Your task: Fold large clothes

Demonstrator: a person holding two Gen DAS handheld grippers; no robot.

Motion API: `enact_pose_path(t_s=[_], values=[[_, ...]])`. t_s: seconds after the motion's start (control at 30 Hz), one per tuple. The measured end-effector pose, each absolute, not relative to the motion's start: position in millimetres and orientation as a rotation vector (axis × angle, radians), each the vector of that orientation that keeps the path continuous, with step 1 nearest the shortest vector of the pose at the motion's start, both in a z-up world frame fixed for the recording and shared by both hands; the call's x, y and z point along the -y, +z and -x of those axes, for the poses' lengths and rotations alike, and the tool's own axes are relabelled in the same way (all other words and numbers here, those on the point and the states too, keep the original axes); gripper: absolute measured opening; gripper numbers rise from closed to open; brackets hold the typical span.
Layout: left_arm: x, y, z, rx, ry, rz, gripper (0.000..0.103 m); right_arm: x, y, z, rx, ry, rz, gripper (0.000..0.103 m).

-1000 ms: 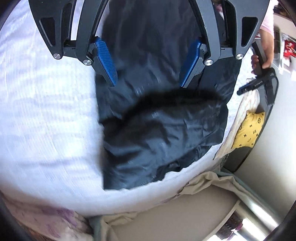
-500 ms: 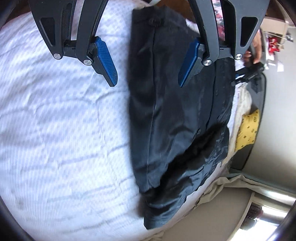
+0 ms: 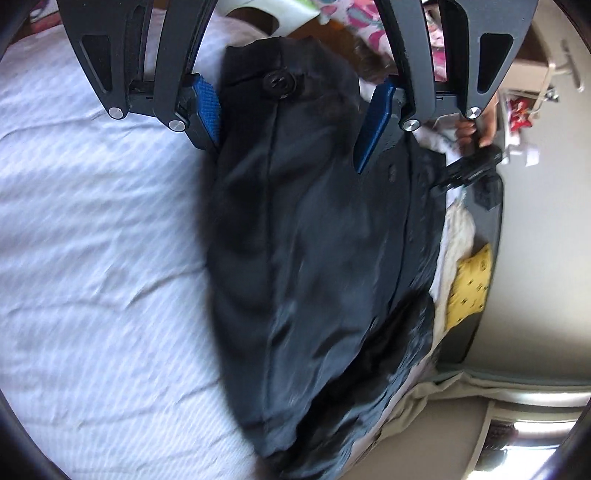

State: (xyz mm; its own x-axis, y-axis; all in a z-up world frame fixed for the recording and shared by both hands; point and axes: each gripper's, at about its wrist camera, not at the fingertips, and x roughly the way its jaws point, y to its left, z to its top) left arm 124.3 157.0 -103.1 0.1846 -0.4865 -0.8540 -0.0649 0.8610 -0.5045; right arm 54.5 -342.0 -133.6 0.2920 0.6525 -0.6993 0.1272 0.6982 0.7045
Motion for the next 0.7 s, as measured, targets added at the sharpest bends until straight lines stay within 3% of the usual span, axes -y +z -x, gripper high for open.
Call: enact_pose_path(t_s=[0.1, 0.23, 0.37, 0.7], values=[[-157.6, -110.5, -123.4, -1.397, -0.343, 0.555, 0.036, 344.1, -137.8, -55.0, -1.256, 0.415, -0.818, 0.059], [-157.0, -110.9, -119.7, -1.404, -0.372, 0.558, 0.026, 343.0, -144.6, -56.0, -1.278, 0.435, -0.864, 0.035], [-153.6, -102.2, -115.0, -1.377, -0.389, 0.531, 0.022, 340.8, -136.3, -55.1, -1.258, 0.463, -0.838, 0.014], [-155.2, -73.8, -73.3, -1.299, -0.511, 0.614, 0.019, 351.7, -111.9, -31.4, -1.142, 0.541, -0.883, 0.010]])
